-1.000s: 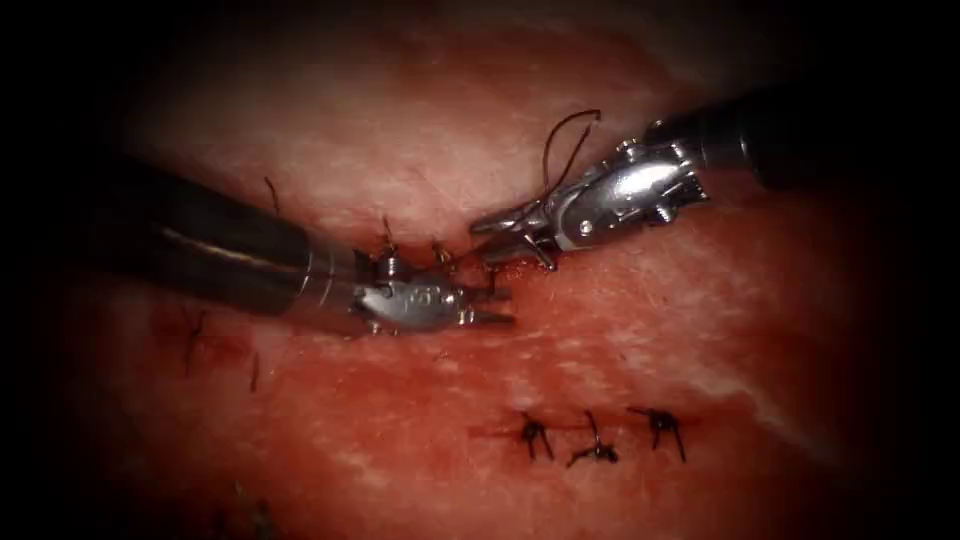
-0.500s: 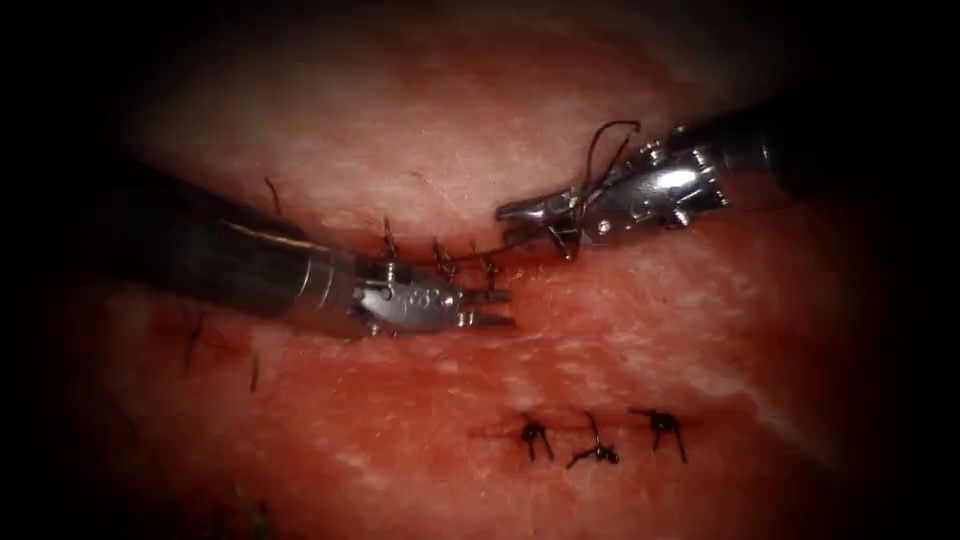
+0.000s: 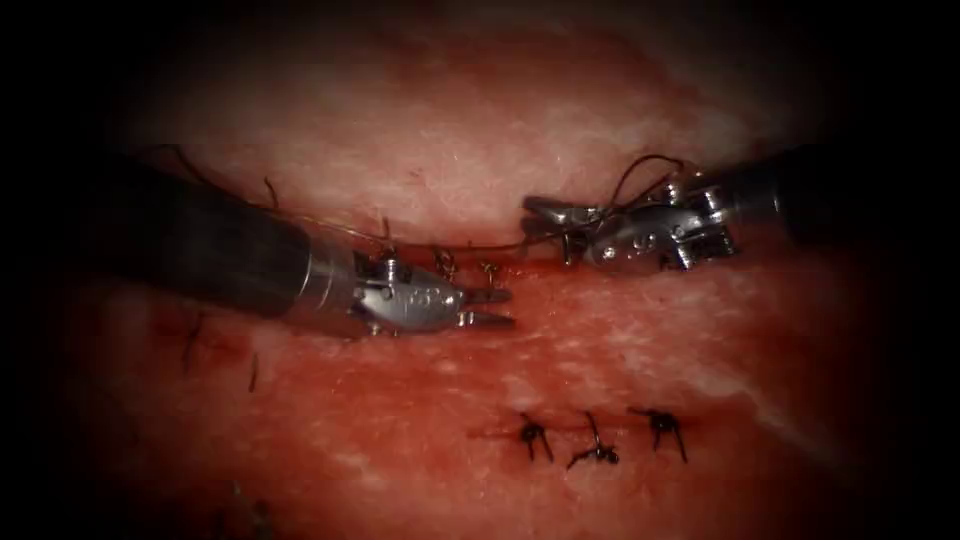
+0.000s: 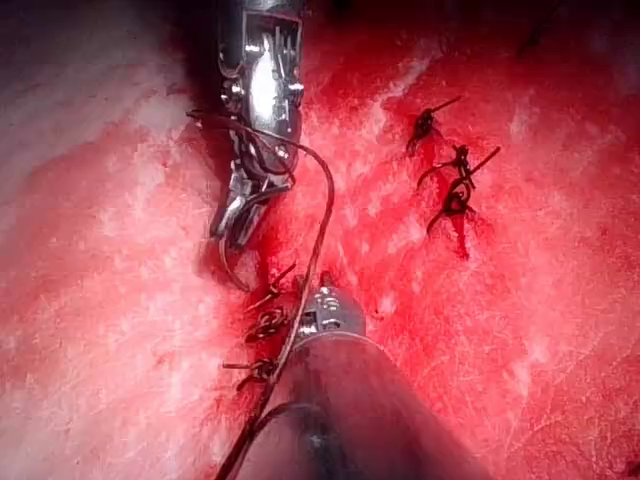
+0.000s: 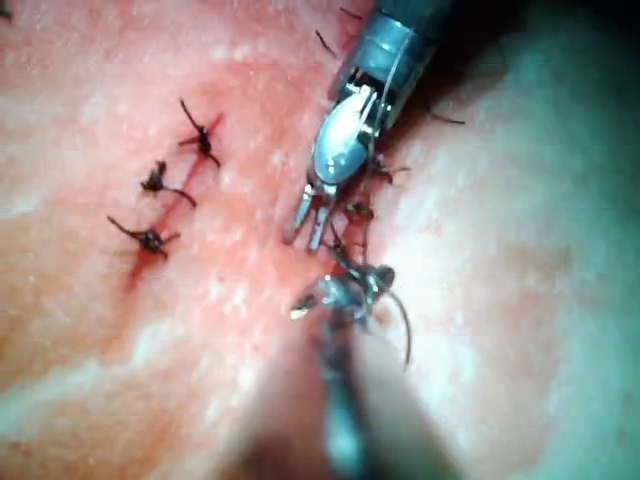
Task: Wound Closure
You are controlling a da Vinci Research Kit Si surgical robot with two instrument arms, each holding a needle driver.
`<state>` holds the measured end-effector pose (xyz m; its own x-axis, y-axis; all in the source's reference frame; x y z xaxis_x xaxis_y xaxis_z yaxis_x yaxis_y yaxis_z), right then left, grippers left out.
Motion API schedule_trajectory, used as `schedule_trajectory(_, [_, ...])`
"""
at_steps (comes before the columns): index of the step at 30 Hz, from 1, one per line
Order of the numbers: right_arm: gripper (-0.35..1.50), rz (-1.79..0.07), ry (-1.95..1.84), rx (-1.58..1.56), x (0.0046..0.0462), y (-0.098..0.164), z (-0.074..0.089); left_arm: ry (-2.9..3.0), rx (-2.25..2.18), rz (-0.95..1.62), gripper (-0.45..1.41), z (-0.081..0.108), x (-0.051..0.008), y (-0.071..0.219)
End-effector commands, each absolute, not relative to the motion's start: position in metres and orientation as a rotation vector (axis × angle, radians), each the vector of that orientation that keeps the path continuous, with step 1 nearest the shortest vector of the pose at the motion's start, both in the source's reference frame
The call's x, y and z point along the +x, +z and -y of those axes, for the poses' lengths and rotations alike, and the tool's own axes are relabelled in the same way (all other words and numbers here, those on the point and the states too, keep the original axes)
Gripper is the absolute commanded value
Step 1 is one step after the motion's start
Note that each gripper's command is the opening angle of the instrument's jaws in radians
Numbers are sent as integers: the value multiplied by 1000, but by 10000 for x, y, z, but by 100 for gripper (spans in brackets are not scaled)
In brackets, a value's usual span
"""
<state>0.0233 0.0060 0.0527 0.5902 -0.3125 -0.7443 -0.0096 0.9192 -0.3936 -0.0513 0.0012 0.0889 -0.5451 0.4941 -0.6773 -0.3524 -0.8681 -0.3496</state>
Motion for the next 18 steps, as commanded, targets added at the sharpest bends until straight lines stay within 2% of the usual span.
schedule_trajectory(1, [-35, -920, -175, -383, 241, 527, -47, 2391, -1123, 239, -4, -4, -518, 895])
schedule_trajectory(18, [-35, -798, -159, -260, 248, 550, -19, 2386, -1123, 246, -4, -3, -519, 894])
